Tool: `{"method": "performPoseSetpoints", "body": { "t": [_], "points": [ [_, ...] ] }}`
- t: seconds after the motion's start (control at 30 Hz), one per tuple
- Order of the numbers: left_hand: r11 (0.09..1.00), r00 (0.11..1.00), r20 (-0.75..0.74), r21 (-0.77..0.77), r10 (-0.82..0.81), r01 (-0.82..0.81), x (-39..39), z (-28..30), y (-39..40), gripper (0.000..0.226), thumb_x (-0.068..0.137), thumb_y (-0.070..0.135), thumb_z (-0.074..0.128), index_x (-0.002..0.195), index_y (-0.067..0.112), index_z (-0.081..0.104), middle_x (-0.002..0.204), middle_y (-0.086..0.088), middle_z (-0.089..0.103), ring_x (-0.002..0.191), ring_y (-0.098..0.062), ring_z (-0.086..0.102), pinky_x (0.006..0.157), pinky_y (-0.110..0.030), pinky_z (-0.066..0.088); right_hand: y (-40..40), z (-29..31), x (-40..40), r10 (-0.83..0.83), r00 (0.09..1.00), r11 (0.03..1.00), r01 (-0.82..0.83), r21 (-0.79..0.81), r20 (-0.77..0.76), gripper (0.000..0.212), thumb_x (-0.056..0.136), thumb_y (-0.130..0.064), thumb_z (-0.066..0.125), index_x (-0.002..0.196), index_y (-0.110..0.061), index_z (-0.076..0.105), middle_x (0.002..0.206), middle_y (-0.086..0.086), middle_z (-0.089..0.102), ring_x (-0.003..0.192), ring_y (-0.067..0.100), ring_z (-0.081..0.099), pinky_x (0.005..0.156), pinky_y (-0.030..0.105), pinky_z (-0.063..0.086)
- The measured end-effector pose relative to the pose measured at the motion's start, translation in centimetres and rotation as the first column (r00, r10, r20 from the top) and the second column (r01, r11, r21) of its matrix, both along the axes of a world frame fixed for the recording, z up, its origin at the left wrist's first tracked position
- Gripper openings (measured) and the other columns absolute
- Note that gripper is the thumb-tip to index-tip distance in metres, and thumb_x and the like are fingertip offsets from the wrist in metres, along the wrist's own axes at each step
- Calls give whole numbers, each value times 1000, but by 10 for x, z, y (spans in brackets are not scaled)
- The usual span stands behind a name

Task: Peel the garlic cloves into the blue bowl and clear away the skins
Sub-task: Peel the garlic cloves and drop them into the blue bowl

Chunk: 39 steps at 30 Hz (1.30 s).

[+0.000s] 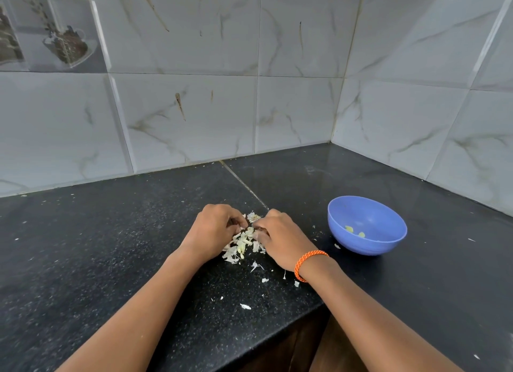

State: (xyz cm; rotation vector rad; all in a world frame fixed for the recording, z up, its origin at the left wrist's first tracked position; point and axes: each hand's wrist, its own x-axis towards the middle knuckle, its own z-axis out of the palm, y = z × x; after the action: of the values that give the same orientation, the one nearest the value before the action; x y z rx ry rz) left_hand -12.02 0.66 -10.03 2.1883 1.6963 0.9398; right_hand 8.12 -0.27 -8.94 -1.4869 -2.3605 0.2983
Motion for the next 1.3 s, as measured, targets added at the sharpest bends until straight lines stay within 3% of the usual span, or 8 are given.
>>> {"method": "performPoseSetpoints", "body": {
  "t": [0.13, 0.27, 0.37, 0.6, 0.83, 1.1, 1.2, 1.3],
  "points": [
    [997, 996, 82, -69, -17, 23, -7, 12, -1, 26, 93, 0, 79, 95, 24, 88, 81, 20, 76, 74, 8, 70, 68, -7, 49, -4, 1, -11, 40, 999, 999, -40, -30, -25, 31, 113, -30, 50, 120, -14, 74, 112, 5, 53, 111, 24, 52, 94, 38, 50],
    [988, 999, 28, -152, -35, 39, -15, 23, -2, 36, 95, -2, 71, 99, 30, 89, 91, 16, 81, 85, -3, 74, 77, -20, 59, -8, 5, -14, 65, 997, 995, -68, -79, -43, 49, 104, -53, 59, 142, -22, 66, 122, 2, 54, 126, 21, 47, 102, 42, 50],
    [976, 999, 16, -209, -50, 53, -22, 26, -2, 33, 98, 0, 71, 107, 27, 88, 103, 12, 82, 94, 3, 71, 75, -2, 47, -15, 8, -18, 93, 995, 994, -91, -67, 28, 69, 94, -65, 68, 151, -29, 56, 128, -2, 52, 127, 16, 43, 102, 36, 46],
    [936, 991, 6, -328, -136, 130, -27, 27, -3, 27, 91, 11, 85, 114, 26, 85, 107, 11, 82, 102, -6, 74, 102, -31, 57, -8, 9, -19, 103, 994, 995, -103, -7, -30, 27, 100, -23, 73, 127, -26, 73, 124, 4, 64, 119, 24, 59, 98, 38, 51],
    [927, 985, -8, -337, -175, 162, -19, 29, -9, 35, 83, 26, 95, 114, 30, 80, 102, 8, 73, 80, -3, 62, 77, -23, 48, 2, 17, -5, 58, 971, 998, -64, -22, -233, 18, 92, -17, 83, 108, -26, 82, 96, -4, 72, 84, 8, 65, 73, 20, 49],
    [940, 964, 220, -272, -149, 207, -2, 20, -11, 28, 80, 24, 97, 101, 27, 79, 85, 2, 81, 75, -13, 72, 83, -39, 61, 6, 11, 8, -110, 707, 972, -72, -225, -698, 16, 95, 3, 75, 101, -10, 82, 88, 9, 81, 83, 21, 81, 77, 31, 66],
    [948, 962, 241, -254, -131, 193, 3, 18, -11, 23, 84, 24, 95, 101, 24, 79, 82, 2, 82, 79, -19, 78, 78, -30, 60, 5, 7, 10, -116, 670, 964, -103, -246, -733, 19, 95, 7, 72, 96, -9, 82, 94, 12, 81, 87, 23, 81, 78, 36, 67],
    [962, 963, 243, -217, -113, 168, 6, 18, -13, 17, 86, 26, 93, 98, 26, 81, 79, 6, 81, 73, -3, 74, 71, -14, 52, 6, 5, 12, -64, 717, 975, -102, -196, -694, 22, 90, 2, 80, 91, -20, 84, 97, 1, 82, 97, 20, 79, 84, 40, 66]
  ]
}}
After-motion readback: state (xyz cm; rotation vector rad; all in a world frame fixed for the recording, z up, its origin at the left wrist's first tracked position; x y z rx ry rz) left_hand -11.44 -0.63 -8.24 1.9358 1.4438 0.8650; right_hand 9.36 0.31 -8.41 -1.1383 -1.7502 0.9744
